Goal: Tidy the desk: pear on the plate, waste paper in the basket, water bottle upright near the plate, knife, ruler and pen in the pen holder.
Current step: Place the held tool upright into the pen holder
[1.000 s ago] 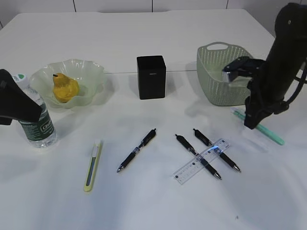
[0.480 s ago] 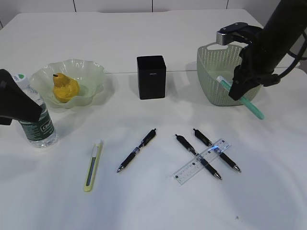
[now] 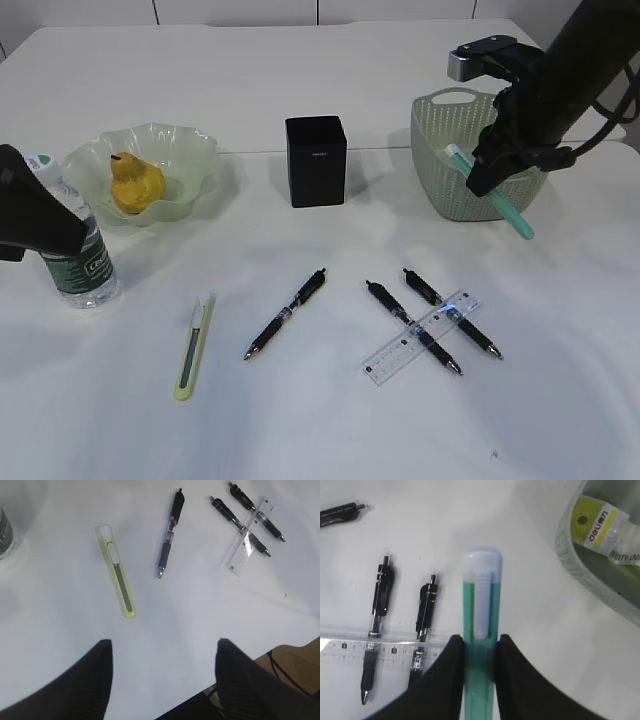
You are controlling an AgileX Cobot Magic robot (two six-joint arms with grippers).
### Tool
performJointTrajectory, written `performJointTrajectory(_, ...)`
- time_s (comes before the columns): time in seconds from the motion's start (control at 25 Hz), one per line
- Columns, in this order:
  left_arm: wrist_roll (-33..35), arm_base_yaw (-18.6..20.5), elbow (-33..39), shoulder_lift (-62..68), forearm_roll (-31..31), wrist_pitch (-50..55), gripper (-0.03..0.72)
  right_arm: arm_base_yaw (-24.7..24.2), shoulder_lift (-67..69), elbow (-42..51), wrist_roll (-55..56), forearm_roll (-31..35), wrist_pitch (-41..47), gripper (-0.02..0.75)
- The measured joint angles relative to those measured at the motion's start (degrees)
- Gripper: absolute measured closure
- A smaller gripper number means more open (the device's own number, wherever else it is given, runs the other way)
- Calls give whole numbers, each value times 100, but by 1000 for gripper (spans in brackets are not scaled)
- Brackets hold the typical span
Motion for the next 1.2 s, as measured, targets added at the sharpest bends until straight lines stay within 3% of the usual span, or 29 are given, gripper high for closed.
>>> performJointTrajectory(0.36, 0, 0, 0, 0, 0, 0, 232, 145, 0, 0, 125, -7, -130, 566)
performJointTrajectory(0.68, 0, 0, 0, 0, 0, 0, 232, 1130, 0, -403, 234, -330, -289, 566)
performJointTrajectory(1.2, 0, 0, 0, 0, 0, 20, 232, 1216, 10, -486, 904, -393, -1352, 566)
